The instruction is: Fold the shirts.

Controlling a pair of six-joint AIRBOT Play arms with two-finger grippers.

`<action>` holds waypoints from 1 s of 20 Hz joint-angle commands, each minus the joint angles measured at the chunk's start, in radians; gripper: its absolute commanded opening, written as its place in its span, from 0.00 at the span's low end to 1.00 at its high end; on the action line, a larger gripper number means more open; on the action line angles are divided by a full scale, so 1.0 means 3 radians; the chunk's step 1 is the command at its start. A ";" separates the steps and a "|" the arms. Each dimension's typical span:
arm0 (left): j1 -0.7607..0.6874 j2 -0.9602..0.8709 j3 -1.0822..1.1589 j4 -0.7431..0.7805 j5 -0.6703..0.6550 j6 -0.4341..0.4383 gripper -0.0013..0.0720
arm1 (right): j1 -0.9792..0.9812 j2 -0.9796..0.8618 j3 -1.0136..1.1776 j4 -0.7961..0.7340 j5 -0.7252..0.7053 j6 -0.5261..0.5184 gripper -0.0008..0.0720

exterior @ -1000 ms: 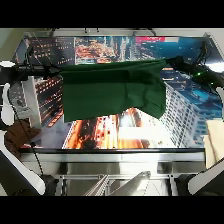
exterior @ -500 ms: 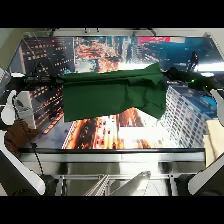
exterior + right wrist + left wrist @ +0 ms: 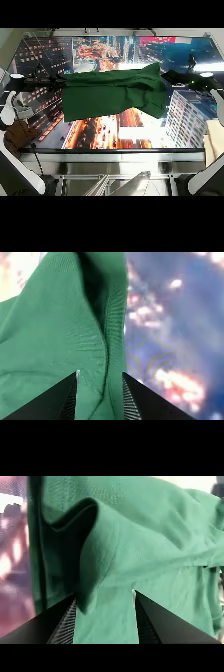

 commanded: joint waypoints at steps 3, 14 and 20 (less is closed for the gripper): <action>0.0224 0.0005 0.0384 0.0100 -0.1118 -0.0444 0.53 | -0.0256 0.0130 0.0001 -0.0267 0.0914 0.0212 0.46; 0.0226 0.0958 -0.1619 0.1713 -0.0942 -0.0693 0.51 | -0.0408 0.0342 -0.0576 -0.1396 0.2071 0.1044 0.46; 0.0025 0.0987 -0.1901 0.1586 -0.0598 -0.0652 0.44 | -0.0320 0.0341 -0.0743 -0.1542 0.1967 0.1133 0.46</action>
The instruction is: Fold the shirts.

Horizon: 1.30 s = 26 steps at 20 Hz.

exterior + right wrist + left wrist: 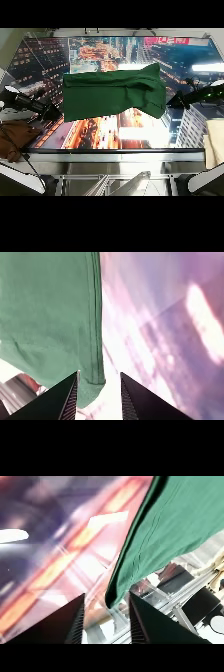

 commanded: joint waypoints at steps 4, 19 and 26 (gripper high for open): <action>-0.0346 0.0020 -0.0123 -0.0084 0.0444 0.0042 0.44 | 0.0181 0.0001 -0.0102 -0.0134 -0.0125 0.0024 0.46; -0.0411 0.0024 -0.0117 -0.0078 0.0174 0.0046 0.05 | 0.0196 0.0004 -0.0102 0.0137 0.0348 -0.0015 0.13; -0.0220 0.0024 -0.0117 -0.0080 0.0155 0.0010 0.05 | 0.0064 0.0320 -0.0102 0.0140 0.0425 -0.0095 0.04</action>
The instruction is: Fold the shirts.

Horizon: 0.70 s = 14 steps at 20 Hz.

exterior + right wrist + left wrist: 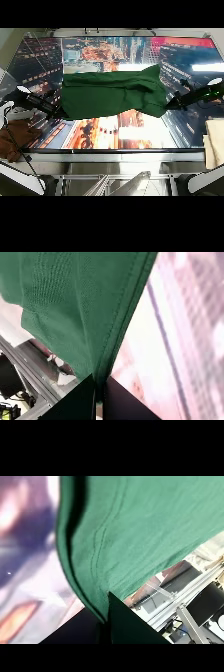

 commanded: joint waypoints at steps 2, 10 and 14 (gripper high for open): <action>0.0037 0.0003 0.0004 -0.0009 0.0006 -0.0014 0.05 | -0.0064 0.0108 -0.0005 0.0006 -0.0023 0.0083 0.38; 0.0031 0.0003 0.0004 -0.0004 -0.0114 0.0039 0.05 | -0.0306 0.0561 -0.1344 0.0206 -0.0727 -0.0290 0.54; 0.0029 0.0003 0.0004 -0.0005 -0.0081 0.0039 0.05 | -0.0150 0.0829 -0.1965 0.0512 -0.1472 -0.0412 0.54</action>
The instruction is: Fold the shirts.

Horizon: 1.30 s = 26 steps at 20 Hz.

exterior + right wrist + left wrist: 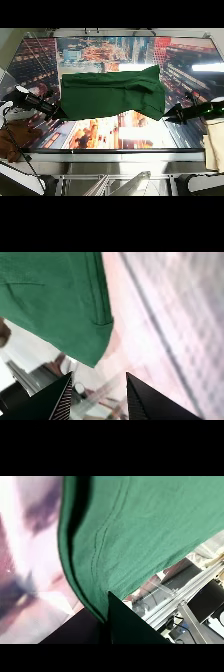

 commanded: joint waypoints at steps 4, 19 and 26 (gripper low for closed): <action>0.0000 0.0004 0.0003 -0.0017 -0.0014 0.0010 0.05 | 0.0506 0.0161 -0.0469 0.0712 -0.0879 -0.0247 0.51; 0.0234 0.0093 0.0526 0.0015 -0.1031 0.0036 0.04 | -0.0704 0.1356 -0.0465 0.0665 0.0557 -0.0219 0.05; 0.0195 0.0270 0.0908 0.0011 -0.1061 0.0137 0.05 | -0.0598 0.1518 -0.0281 0.0851 0.0303 -0.0149 0.05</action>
